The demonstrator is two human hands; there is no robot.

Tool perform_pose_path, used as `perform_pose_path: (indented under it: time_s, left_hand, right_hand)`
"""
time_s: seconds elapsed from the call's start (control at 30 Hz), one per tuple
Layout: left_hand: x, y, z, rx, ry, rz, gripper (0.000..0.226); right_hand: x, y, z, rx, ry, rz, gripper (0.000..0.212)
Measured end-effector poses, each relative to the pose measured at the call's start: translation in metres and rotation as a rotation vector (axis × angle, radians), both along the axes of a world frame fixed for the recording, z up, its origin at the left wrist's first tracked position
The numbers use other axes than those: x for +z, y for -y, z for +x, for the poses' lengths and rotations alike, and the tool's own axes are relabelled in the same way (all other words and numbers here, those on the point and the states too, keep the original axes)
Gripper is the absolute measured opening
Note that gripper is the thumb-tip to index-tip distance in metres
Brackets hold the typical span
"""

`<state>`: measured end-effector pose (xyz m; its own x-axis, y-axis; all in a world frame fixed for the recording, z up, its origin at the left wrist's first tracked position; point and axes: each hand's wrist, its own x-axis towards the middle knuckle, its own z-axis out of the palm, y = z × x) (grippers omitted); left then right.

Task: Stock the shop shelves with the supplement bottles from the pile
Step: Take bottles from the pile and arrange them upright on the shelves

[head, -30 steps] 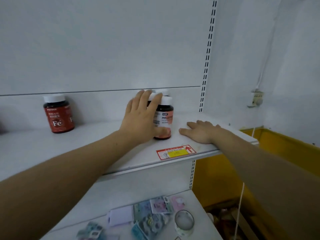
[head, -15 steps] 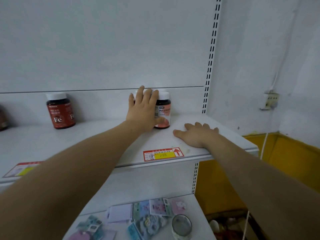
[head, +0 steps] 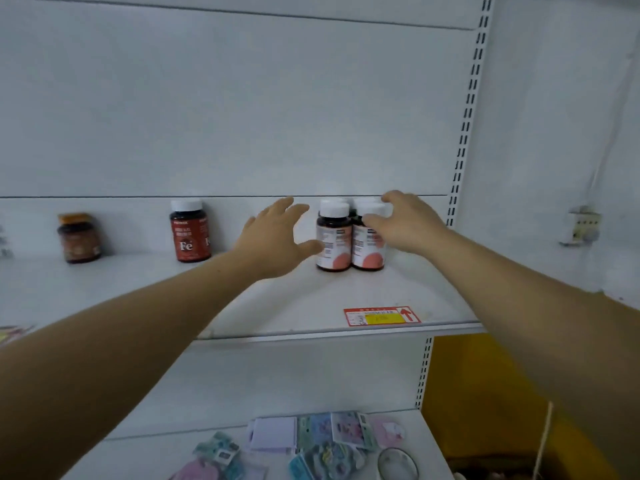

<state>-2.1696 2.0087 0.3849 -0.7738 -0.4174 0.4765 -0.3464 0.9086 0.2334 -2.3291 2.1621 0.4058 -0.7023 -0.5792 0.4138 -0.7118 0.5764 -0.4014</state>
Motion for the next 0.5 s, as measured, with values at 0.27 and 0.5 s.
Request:
perform_pose_path:
  time_s: [0.27,0.5]
  left_hand:
    - [0.003,0.079,0.212,0.219,0.101,0.277,0.066]
    - [-0.035,0.167,0.475,0.585,0.108,0.327,0.068]
  right_hand:
    - [0.023,0.171,0.180,0.420,-0.104,0.168,0.062]
    - [0.008,0.348,0.443,0.861,-0.125,0.222,0.068]
